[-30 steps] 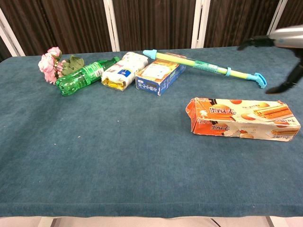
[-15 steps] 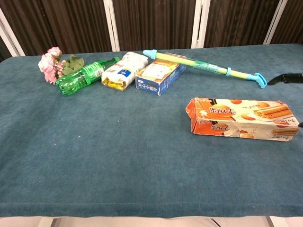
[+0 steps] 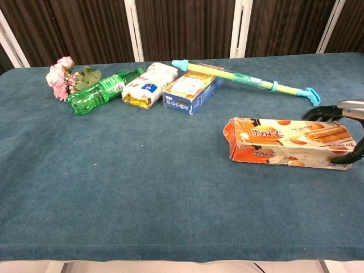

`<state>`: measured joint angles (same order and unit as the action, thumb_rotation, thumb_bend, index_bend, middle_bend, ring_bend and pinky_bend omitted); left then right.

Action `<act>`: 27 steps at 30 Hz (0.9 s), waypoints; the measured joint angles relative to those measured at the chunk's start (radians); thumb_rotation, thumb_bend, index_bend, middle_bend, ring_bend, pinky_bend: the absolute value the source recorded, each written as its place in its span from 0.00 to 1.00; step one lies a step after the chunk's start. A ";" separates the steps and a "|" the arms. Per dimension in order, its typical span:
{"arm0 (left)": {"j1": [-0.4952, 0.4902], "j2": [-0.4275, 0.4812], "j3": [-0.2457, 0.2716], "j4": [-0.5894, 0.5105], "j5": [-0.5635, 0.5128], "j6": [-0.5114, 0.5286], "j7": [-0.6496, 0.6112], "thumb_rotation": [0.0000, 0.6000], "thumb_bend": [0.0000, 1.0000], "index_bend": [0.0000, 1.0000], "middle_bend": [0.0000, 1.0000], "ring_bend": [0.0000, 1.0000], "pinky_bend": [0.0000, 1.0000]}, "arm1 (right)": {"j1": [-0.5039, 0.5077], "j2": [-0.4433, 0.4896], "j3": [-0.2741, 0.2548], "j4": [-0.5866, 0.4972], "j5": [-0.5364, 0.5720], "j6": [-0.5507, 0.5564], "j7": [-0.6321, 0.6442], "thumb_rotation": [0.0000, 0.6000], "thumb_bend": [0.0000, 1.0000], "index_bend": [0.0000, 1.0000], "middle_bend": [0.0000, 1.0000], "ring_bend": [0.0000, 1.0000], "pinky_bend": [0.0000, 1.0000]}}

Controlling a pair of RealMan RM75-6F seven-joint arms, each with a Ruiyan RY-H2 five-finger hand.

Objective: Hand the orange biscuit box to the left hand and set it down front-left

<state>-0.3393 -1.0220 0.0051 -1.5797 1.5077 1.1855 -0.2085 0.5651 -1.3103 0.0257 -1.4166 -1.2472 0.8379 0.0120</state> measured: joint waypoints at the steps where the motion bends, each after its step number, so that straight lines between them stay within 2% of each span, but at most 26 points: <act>1: 0.001 0.002 0.001 -0.001 0.000 0.000 0.002 1.00 0.28 0.00 0.00 0.00 0.03 | -0.001 -0.010 0.002 0.010 -0.001 0.007 -0.003 1.00 0.15 0.60 0.51 0.52 0.57; 3: 0.002 0.005 0.001 -0.003 -0.003 -0.002 0.003 1.00 0.28 0.00 0.00 0.00 0.03 | -0.003 -0.022 0.005 0.021 -0.002 0.014 -0.015 1.00 0.19 0.69 0.58 0.59 0.63; 5: 0.002 0.009 0.003 -0.010 -0.005 -0.007 0.003 1.00 0.28 0.00 0.00 0.00 0.03 | -0.004 -0.031 0.009 0.026 -0.002 0.024 -0.032 1.00 0.21 0.74 0.61 0.63 0.65; 9: 0.001 0.016 0.008 -0.024 0.011 -0.006 -0.015 1.00 0.28 0.00 0.00 0.00 0.03 | -0.011 -0.038 0.018 0.022 -0.024 0.075 -0.051 1.00 0.23 0.76 0.63 0.65 0.66; 14: -0.009 0.015 0.010 -0.033 0.070 0.011 -0.122 1.00 0.22 0.00 0.00 0.00 0.03 | -0.015 -0.032 0.032 -0.010 -0.140 0.212 -0.073 1.00 0.23 0.77 0.64 0.66 0.65; 17: -0.023 0.014 0.003 -0.031 0.093 0.012 -0.175 1.00 0.20 0.00 0.00 0.00 0.03 | -0.002 -0.006 0.046 -0.080 -0.211 0.250 -0.099 1.00 0.23 0.77 0.64 0.66 0.64; 21: -0.052 0.015 -0.017 -0.049 0.070 -0.016 -0.129 1.00 0.19 0.00 0.00 0.00 0.02 | 0.039 0.043 0.084 -0.220 -0.216 0.229 -0.174 1.00 0.23 0.76 0.64 0.66 0.64; 24: -0.083 0.015 -0.044 -0.091 0.039 -0.045 -0.046 1.00 0.18 0.00 0.00 0.00 0.02 | 0.090 0.070 0.126 -0.322 -0.168 0.179 -0.279 1.00 0.23 0.75 0.64 0.66 0.63; 27: -0.107 0.015 -0.065 -0.142 0.011 -0.066 0.012 1.00 0.17 0.00 0.00 0.00 0.02 | 0.152 0.077 0.169 -0.389 -0.063 0.131 -0.413 1.00 0.23 0.75 0.64 0.66 0.63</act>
<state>-0.4466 -1.0074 -0.0603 -1.7216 1.5192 1.1193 -0.1963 0.7171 -1.2332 0.1946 -1.8053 -1.3105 0.9684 -0.4009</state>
